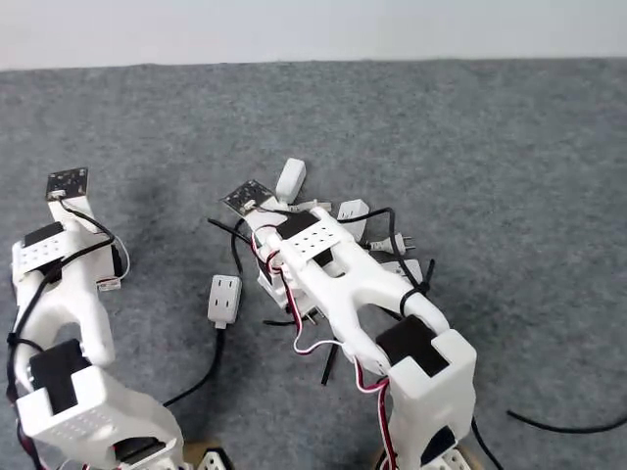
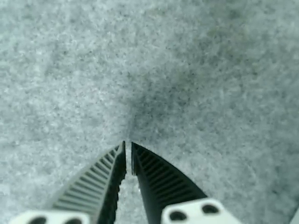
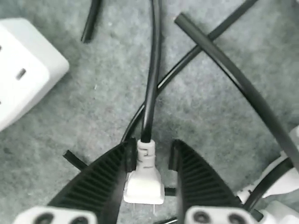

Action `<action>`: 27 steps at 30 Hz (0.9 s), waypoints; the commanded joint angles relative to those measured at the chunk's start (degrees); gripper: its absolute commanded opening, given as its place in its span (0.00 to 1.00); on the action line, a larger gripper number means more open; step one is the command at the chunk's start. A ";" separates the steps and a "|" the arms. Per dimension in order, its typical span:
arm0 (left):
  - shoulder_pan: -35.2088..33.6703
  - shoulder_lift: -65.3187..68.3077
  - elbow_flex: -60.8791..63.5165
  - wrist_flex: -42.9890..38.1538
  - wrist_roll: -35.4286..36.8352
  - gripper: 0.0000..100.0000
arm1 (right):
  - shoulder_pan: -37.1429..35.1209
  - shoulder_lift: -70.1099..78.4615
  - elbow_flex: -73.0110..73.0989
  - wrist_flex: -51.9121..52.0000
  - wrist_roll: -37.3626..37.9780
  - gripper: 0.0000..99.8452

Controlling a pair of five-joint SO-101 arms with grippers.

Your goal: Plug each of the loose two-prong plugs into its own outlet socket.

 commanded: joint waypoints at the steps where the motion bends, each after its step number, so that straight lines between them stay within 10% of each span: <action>1: -0.09 -1.58 -1.36 0.44 -0.79 0.01 | 0.84 -0.57 -3.25 0.22 0.88 0.03; 13: 1.49 -1.49 -0.92 0.53 -3.25 0.01 | 0.84 -3.65 -3.34 2.24 0.88 0.01; 27: 9.49 7.74 -9.36 13.01 -16.44 0.01 | -4.00 -43.03 0.53 8.57 -3.25 0.01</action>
